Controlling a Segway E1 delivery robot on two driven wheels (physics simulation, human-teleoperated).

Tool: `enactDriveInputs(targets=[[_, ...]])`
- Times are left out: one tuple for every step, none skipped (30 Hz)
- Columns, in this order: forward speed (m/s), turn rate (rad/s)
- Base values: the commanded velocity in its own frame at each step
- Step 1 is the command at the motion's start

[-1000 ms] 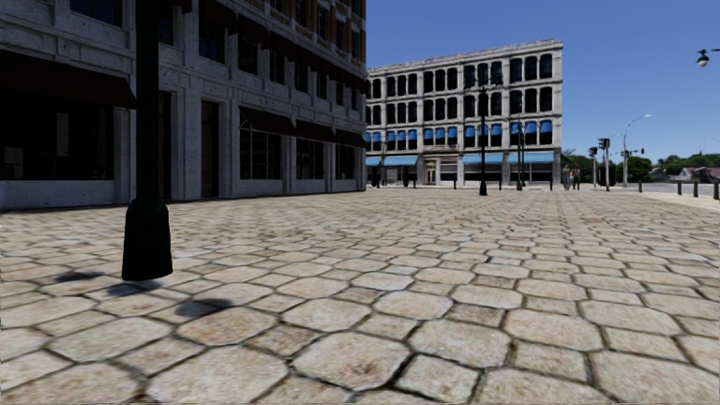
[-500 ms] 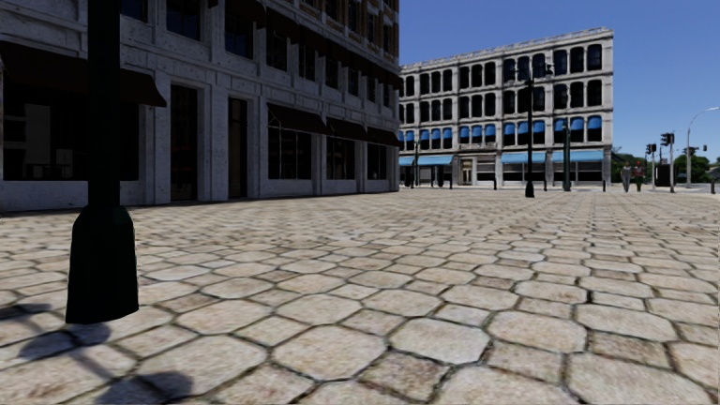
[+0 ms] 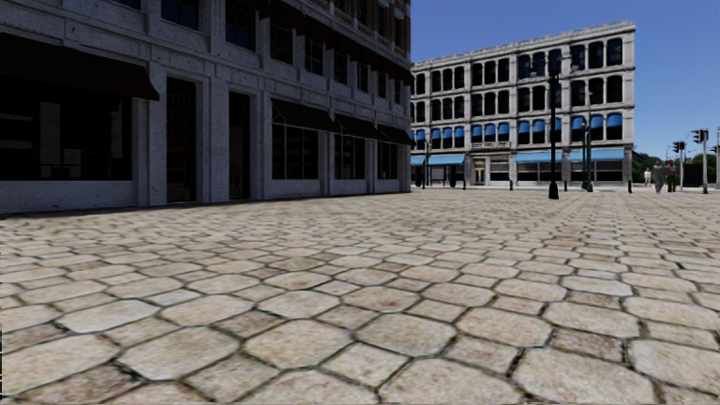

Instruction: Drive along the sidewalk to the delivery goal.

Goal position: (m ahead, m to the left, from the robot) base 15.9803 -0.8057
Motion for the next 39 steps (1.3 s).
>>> enactDriveInputs(targets=[[2.00, 0.00], [2.00, 0.00], [2.00, 0.00], [2.00, 0.00], [2.00, 0.00], [2.00, 0.00], [2.00, 0.00], [2.00, 0.00], [2.00, 0.00], [2.00, 0.00], [2.00, 0.00], [2.00, 0.00], [2.00, 0.00], [2.00, 0.00], [2.00, 0.00], [2.00, 0.00], [2.00, 0.00], [2.00, 0.00], [2.00, 0.00], [2.00, 0.00], [2.00, 0.00], [2.00, 0.00], [2.00, 0.00], [2.00, 0.00], [2.00, 0.00], [2.00, 0.00], [2.00, 0.00], [2.00, 0.00], [2.00, 0.00], [2.00, 0.00], [2.00, 0.00], [2.00, 0.00], [2.00, 0.00], [2.00, 0.00], [2.00, 0.00], [2.00, 0.00], [2.00, 0.00], [2.00, 0.00], [2.00, 0.00]])
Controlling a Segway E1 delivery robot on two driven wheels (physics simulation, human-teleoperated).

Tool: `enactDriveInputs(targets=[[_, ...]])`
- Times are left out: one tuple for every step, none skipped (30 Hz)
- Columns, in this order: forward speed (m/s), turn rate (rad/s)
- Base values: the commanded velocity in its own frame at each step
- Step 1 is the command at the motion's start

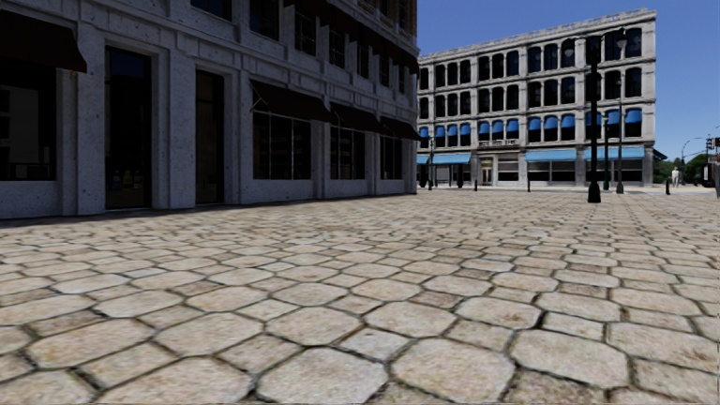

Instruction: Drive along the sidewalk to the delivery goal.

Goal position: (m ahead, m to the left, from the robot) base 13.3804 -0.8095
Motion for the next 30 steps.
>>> enactDriveInputs(targets=[[2.00, 0.00], [2.00, 0.00], [2.00, 0.00], [2.00, 0.00], [2.00, 0.00], [2.00, 0.00], [2.00, 0.00], [2.00, 0.00], [2.00, 0.00], [2.00, 0.00], [2.00, 0.00], [2.00, 0.00], [2.00, 0.00], [2.00, 0.00], [2.00, 0.00], [2.00, 0.00], [2.00, 0.00], [2.00, 0.00], [2.00, 0.00], [2.00, 0.00], [2.00, 0.00], [2.00, 0.00], [2.00, 0.00], [2.00, 0.00], [2.00, 0.00], [2.00, 0.00], [2.00, 0.00], [2.00, 0.00], [2.00, 0.00], [2.00, 0.00]])
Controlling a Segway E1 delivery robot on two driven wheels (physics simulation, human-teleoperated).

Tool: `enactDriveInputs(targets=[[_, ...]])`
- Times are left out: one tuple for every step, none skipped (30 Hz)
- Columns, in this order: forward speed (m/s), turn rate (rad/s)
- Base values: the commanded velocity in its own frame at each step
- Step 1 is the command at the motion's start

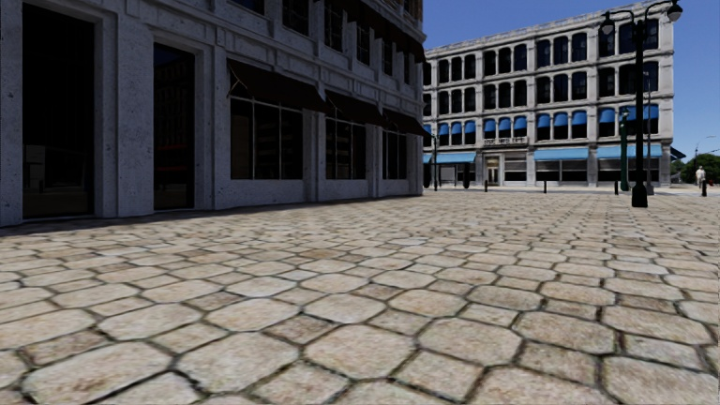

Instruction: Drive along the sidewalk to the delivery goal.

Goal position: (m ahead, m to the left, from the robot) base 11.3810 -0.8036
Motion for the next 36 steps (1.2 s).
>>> enactDriveInputs(targets=[[2.00, 0.00], [2.00, 0.00], [2.00, 0.00], [2.00, 0.00], [2.00, 0.00], [2.00, -0.26], [2.00, -0.26], [2.00, -0.26], [2.00, -0.26], [2.00, -0.26], [2.00, -0.26], [2.00, -0.26], [2.00, -0.26], [2.00, -0.26], [2.00, -0.26], [2.00, -0.26], [2.00, -0.26], [2.00, -0.26], [2.00, -0.26], [2.00, -0.26], [2.00, -0.26], [2.00, -0.26], [2.00, -0.26], [2.00, -0.26], [2.00, -0.26], [2.00, -0.26], [2.00, -0.26], [2.00, -0.26], [2.00, -0.26], [2.00, -0.26], [2.00, -0.26], [2.00, -0.26], [2.00, -0.26], [2.00, -0.26], [2.00, -0.26], [2.00, -0.26]])
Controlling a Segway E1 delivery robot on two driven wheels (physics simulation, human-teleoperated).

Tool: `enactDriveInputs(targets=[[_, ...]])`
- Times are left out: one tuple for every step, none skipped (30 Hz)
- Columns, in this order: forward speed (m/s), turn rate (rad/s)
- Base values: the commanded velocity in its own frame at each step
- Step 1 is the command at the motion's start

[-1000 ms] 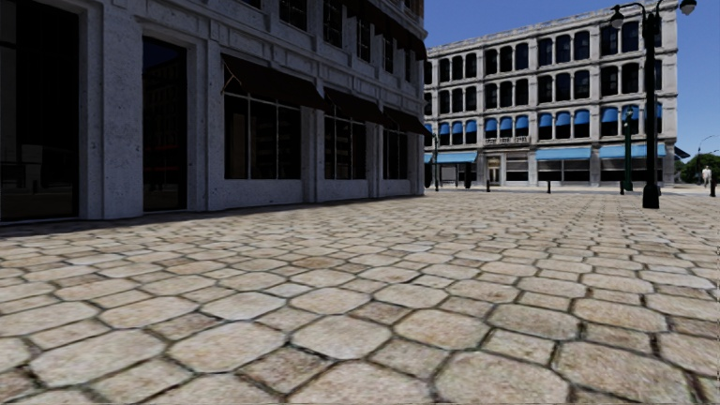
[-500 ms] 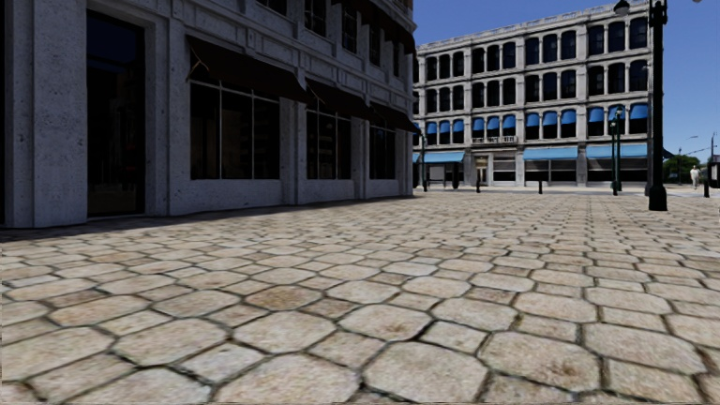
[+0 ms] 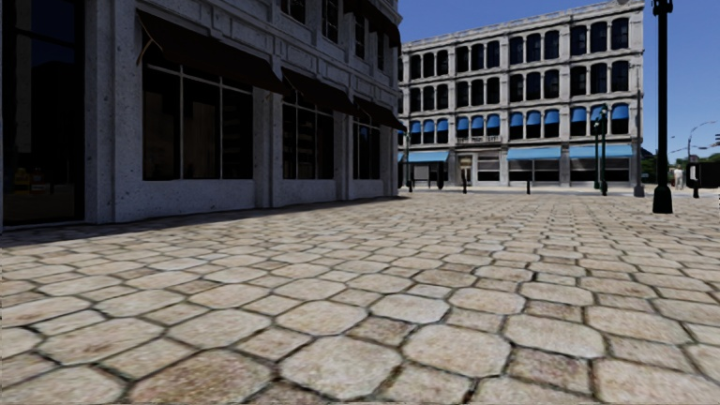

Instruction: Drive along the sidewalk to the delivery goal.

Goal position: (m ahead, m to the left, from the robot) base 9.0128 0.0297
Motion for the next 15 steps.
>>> enactDriveInputs(targets=[[2.00, -0.26], [2.00, -0.26], [2.00, -0.26], [2.00, -0.26], [2.00, -0.26], [2.00, -0.26], [2.00, -0.26], [2.00, -0.18], [2.00, -0.03], [2.00, 0.00], [2.00, 0.00], [2.00, 0.00], [2.00, 0.00], [2.00, 0.00], [2.00, 0.00]])
